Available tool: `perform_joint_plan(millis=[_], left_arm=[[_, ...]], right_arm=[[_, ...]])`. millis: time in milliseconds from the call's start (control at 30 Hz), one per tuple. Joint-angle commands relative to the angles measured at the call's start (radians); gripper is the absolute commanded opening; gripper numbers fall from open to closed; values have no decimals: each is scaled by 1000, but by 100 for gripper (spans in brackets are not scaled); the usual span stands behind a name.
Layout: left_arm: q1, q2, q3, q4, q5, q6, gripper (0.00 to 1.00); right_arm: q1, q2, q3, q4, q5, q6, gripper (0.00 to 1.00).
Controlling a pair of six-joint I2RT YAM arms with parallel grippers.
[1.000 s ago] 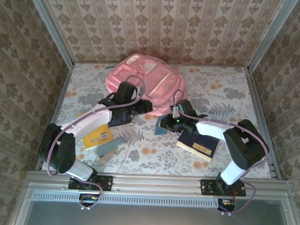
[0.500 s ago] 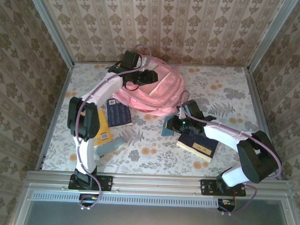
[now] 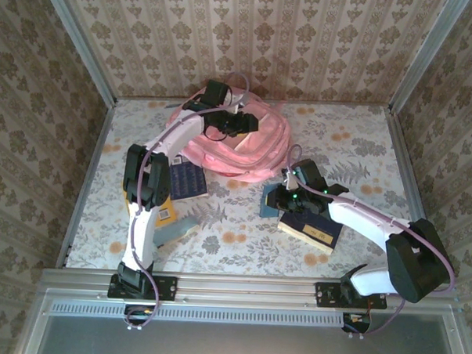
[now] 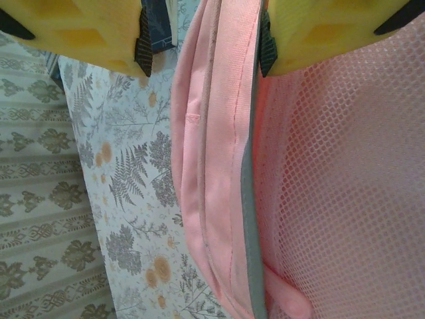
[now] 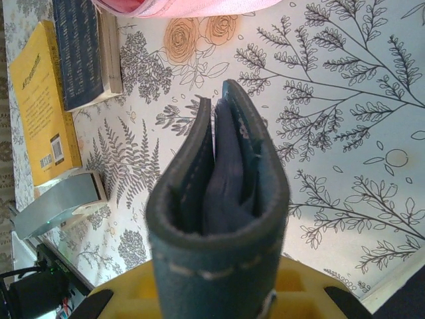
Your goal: Pack the student bag
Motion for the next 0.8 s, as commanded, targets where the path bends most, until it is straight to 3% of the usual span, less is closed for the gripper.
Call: perform_joint_plan(millis=[0, 267, 500, 700, 767], left_arm=[[1, -1, -31, 4, 46, 33, 47], [1, 12, -24, -42, 2, 72, 46], [-9, 42, -19, -44, 23, 84, 33], [-8, 51, -8, -88, -63, 118, 32], [-7, 50, 8, -109, -113, 139, 26]], right_arm=[[-9, -4, -2, -12, -11, -23, 13], [-13, 10, -17, 27, -43, -2, 13], [-30, 57, -38, 82, -86, 28, 13], [-34, 57, -47, 115, -106, 58, 13], [-34, 44, -48, 113, -103, 61, 13]])
